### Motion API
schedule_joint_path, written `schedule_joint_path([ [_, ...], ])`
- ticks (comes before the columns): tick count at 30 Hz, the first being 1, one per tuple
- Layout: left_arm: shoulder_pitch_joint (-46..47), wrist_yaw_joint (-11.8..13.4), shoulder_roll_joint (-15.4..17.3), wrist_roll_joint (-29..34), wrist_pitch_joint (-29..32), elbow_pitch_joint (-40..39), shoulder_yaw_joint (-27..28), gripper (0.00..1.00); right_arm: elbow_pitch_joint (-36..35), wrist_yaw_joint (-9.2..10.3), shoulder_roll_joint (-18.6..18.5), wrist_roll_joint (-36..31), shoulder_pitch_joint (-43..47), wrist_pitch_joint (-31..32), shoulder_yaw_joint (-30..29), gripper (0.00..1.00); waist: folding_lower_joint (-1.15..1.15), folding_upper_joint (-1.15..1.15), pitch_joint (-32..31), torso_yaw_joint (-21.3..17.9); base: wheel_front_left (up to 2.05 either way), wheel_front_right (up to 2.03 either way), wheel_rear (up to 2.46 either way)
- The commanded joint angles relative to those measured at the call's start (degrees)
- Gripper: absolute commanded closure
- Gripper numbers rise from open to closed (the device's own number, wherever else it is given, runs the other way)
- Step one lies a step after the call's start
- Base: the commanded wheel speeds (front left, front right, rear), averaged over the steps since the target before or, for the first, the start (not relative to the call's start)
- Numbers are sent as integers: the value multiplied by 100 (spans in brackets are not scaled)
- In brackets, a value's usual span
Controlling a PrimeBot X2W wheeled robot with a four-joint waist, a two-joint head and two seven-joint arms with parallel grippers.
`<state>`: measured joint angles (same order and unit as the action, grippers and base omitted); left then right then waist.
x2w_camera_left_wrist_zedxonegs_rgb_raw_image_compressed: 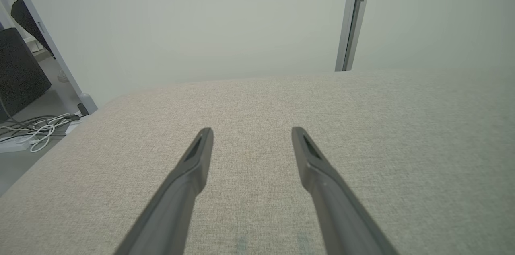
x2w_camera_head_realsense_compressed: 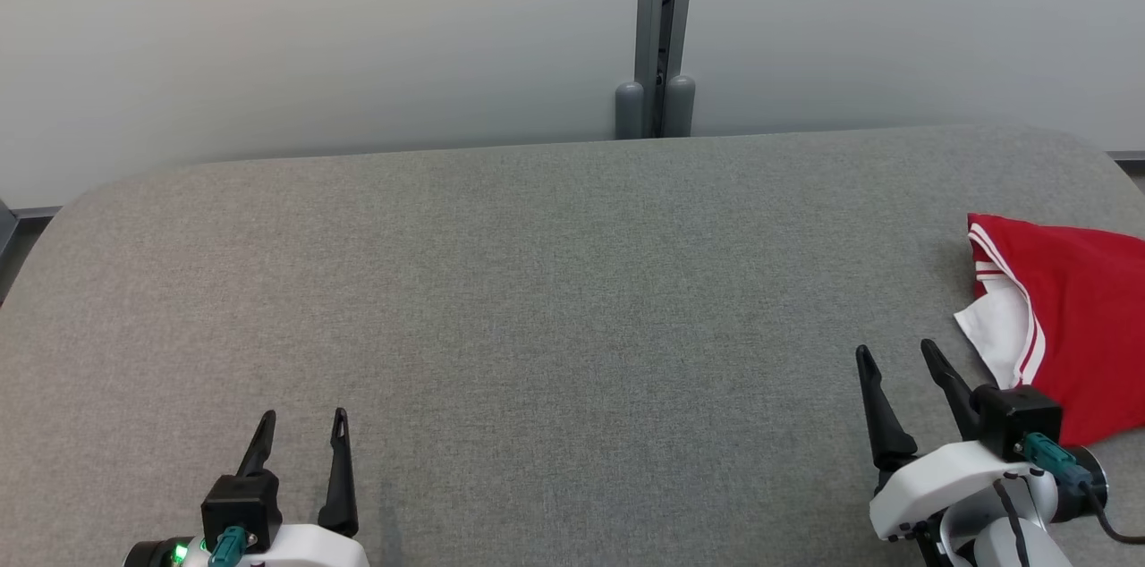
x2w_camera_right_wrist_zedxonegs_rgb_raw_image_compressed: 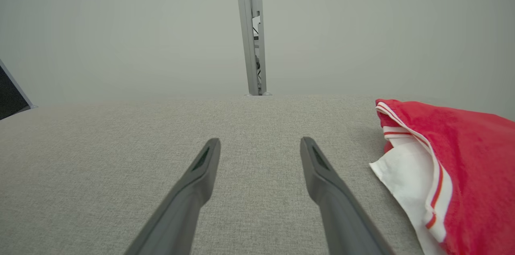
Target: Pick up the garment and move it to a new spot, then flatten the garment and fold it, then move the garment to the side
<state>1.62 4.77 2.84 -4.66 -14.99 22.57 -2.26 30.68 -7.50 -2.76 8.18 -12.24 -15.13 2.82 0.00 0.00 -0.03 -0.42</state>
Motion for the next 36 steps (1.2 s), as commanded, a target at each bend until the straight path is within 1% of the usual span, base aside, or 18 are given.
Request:
schedule_joint_path([
  [1, 29, -5, 18, 35, -26, -6, 16, 0, 5, 2, -36, -21, 25, 0, -14, 0, 0, 0, -7, 3, 0, 0, 0],
  [17, 39, -48, 21, -72, -26, 20, 33, 0, 41, 2, -35, -140, 20, 0, -71, 0, 0, 0, 18, -68, 0, 0, 0],
  [18, 37, -59, 21, -119, -26, 25, 35, 0, 17, 2, -34, -55, 15, 0, -44, 0, 0, 0, 21, -68, 0, 0, 0],
  [19, 40, -127, 20, -211, -26, 23, 33, 0, -75, 2, -31, 36, 13, 0, 63, 0, 0, 0, 31, -66, 0, 0, 0],
  [20, 0, -128, -3, -222, 1, 30, 22, 100, -63, 0, -2, 39, 7, -1, 68, 100, 0, 0, 32, -67, 0, 0, 0],
  [24, -43, -138, -38, -318, 82, 213, 44, 100, 84, 0, 67, 127, 131, 44, 58, 100, 0, 0, 33, -66, 0, 0, 0],
  [33, 49, -274, -31, -1365, 365, 104, 172, 100, -122, 0, 55, 1156, 172, 328, -82, 100, 0, 0, 32, -58, 0, 0, 0],
  [34, 49, -274, -31, -1365, 365, 104, 172, 100, -122, 0, 55, 1156, 172, 328, -82, 100, 0, 0, 32, -58, 0, 0, 0],
  [36, 53, -301, -29, -1587, 407, 63, 181, 100, -179, 0, 53, 1373, 193, 373, -99, 100, 0, 0, 32, -57, 0, 0, 0],
])
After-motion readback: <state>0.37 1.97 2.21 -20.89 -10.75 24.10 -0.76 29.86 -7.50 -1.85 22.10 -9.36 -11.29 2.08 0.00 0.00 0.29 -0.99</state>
